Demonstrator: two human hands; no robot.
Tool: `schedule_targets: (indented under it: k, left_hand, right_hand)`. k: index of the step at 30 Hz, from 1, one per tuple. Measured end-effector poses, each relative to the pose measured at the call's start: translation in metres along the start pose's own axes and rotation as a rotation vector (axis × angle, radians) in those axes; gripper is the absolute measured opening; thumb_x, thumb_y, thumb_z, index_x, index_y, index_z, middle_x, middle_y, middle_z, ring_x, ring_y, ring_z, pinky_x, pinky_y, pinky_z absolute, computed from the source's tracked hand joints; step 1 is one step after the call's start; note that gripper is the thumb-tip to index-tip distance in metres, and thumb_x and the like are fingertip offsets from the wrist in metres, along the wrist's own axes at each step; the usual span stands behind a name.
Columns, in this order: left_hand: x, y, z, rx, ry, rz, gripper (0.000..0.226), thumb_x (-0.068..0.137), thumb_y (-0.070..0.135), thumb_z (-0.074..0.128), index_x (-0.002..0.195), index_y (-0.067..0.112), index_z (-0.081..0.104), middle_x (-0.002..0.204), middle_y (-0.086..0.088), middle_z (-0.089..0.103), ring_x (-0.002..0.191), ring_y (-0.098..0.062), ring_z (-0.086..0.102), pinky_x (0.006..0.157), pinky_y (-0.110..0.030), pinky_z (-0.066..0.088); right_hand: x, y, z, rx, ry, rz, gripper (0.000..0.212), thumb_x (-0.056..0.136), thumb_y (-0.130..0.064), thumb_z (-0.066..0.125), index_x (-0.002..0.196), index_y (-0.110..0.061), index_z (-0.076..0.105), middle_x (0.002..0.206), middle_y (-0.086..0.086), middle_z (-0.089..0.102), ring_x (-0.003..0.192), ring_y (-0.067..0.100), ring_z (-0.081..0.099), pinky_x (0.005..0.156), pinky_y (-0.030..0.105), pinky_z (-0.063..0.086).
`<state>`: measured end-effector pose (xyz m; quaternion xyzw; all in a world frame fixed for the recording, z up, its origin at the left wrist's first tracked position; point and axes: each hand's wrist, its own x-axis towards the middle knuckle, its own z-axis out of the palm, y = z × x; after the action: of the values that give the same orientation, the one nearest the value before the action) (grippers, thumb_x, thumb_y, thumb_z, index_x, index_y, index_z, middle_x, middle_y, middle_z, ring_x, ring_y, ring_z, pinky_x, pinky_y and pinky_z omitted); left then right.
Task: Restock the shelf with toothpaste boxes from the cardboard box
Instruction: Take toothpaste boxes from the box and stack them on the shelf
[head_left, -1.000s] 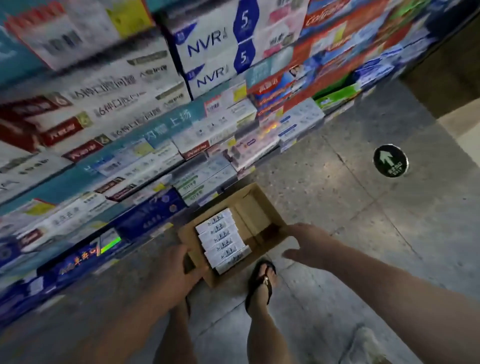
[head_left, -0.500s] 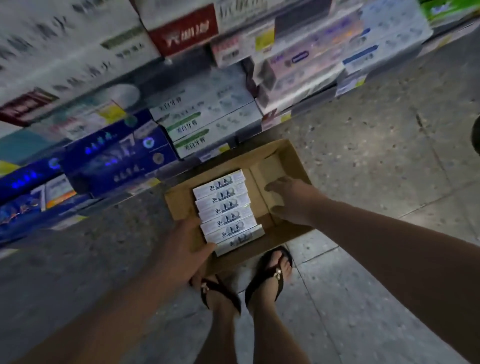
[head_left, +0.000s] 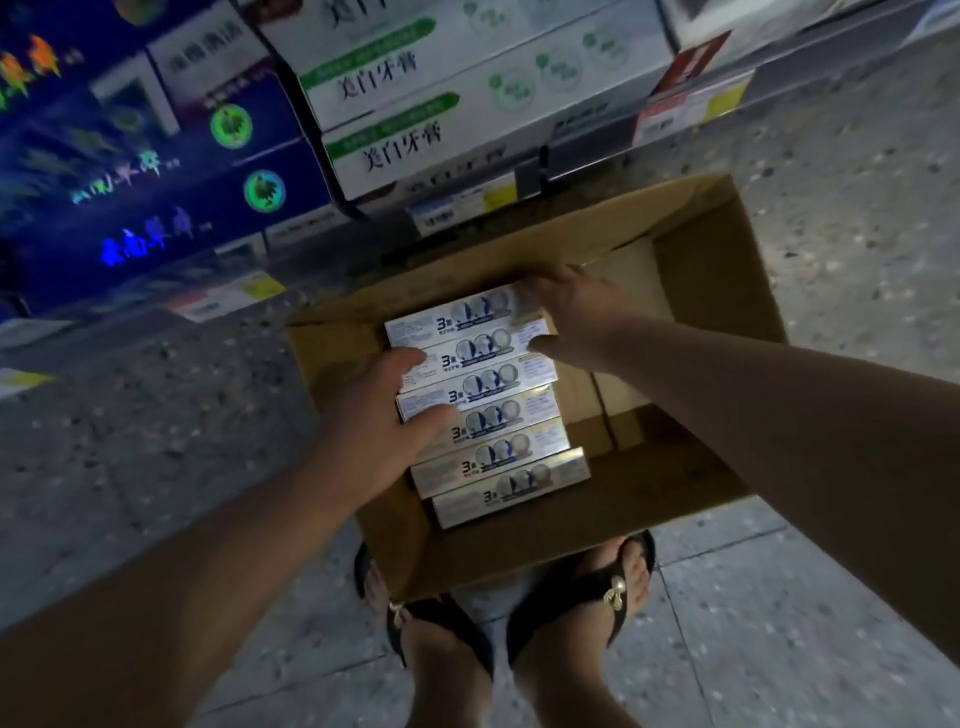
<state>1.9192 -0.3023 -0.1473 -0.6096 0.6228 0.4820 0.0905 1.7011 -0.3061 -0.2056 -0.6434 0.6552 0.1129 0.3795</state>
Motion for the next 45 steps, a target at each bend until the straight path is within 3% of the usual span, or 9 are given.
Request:
schedule_targets:
  k: [6,10,19,22,25,29,36,41,45]
  left_hand:
    - [0.019,-0.018,0.004,0.0,0.069,0.012,0.056,0.079,0.029,0.068,0.129,0.022,0.045,0.13,-0.003,0.051,0.115,-0.018,0.051,0.097,-0.039,0.044]
    - [0.024,-0.023,0.004,-0.008,0.064,-0.002,0.057,0.078,0.03,0.069,0.129,0.022,0.045,0.131,-0.005,0.05,0.114,-0.018,0.052,0.098,-0.04,0.045]
    - [0.035,-0.031,0.01,-0.019,0.069,-0.027,0.055,0.078,0.028,0.069,0.128,0.025,0.046,0.134,-0.002,0.048,0.117,-0.014,0.049,0.097,-0.042,0.047]
    - [0.036,-0.033,0.011,0.019,0.079,-0.018,0.055,0.079,0.028,0.069,0.128,0.024,0.046,0.133,0.0,0.048,0.118,-0.014,0.049,0.093,-0.031,0.043]
    - [0.037,-0.03,0.012,0.079,0.06,-0.005,0.056,0.079,0.027,0.069,0.129,0.021,0.045,0.134,-0.003,0.047,0.12,-0.017,0.049,0.093,-0.028,0.038]
    - [0.046,-0.02,0.019,0.231,0.01,0.032,0.065,0.079,0.025,0.069,0.135,0.02,0.037,0.14,-0.006,0.038,0.123,-0.023,0.042,0.096,-0.03,0.036]
    - [0.095,-0.028,0.037,0.445,-0.153,-0.002,0.098,0.075,0.033,0.071,0.146,0.022,0.006,0.155,-0.005,0.015,0.14,-0.026,0.02,0.114,-0.045,0.025]
    - [0.095,-0.033,0.039,0.458,-0.107,0.01,0.066,0.072,0.029,0.073,0.129,0.017,0.043,0.142,-0.007,0.036,0.125,-0.027,0.041,0.103,-0.042,0.04]
    - [0.077,-0.029,0.027,0.409,-0.023,0.081,0.055,0.076,0.024,0.069,0.126,0.015,0.048,0.136,-0.007,0.043,0.115,-0.026,0.05,0.095,-0.041,0.045]
  right_hand:
    - [0.023,0.011,0.013,0.04,0.05,-0.051,0.072,0.081,-0.028,0.066,0.142,-0.018,0.029,0.147,0.006,0.03,0.121,0.031,0.045,0.096,0.037,0.04]
    - [0.027,0.014,0.018,0.017,0.058,-0.092,0.074,0.079,-0.026,0.068,0.142,-0.019,0.03,0.144,0.007,0.028,0.125,0.031,0.038,0.102,0.038,0.037]
    - [0.028,0.018,0.026,0.007,0.228,-0.109,0.051,0.083,-0.024,0.061,0.13,-0.012,0.045,0.133,0.012,0.048,0.114,0.035,0.05,0.087,0.042,0.048]
    - [0.018,0.024,0.022,0.007,0.25,-0.183,0.052,0.079,-0.014,0.066,0.126,-0.003,0.049,0.127,0.022,0.051,0.107,0.041,0.055,0.08,0.044,0.05]
    - [-0.007,0.036,0.007,0.108,0.326,-0.127,0.051,0.079,-0.011,0.065,0.127,-0.005,0.049,0.131,0.018,0.046,0.113,0.038,0.052,0.086,0.043,0.048]
    - [-0.054,0.061,-0.007,0.231,0.4,0.01,0.052,0.077,-0.008,0.068,0.126,-0.008,0.051,0.127,0.016,0.047,0.106,0.029,0.054,0.082,0.027,0.041]
    - [-0.079,0.084,0.012,0.28,0.445,0.083,0.049,0.074,-0.005,0.071,0.12,-0.001,0.055,0.12,0.019,0.051,0.098,0.017,0.049,0.085,0.024,0.037]
    - [-0.07,0.082,0.027,0.317,0.505,0.112,0.049,0.072,-0.003,0.073,0.118,0.001,0.055,0.118,0.021,0.052,0.104,0.029,0.054,0.087,0.025,0.038]
    - [-0.076,0.075,0.015,0.328,0.55,0.123,0.049,0.072,-0.004,0.072,0.118,0.0,0.055,0.118,0.021,0.052,0.104,0.032,0.054,0.087,0.028,0.039]
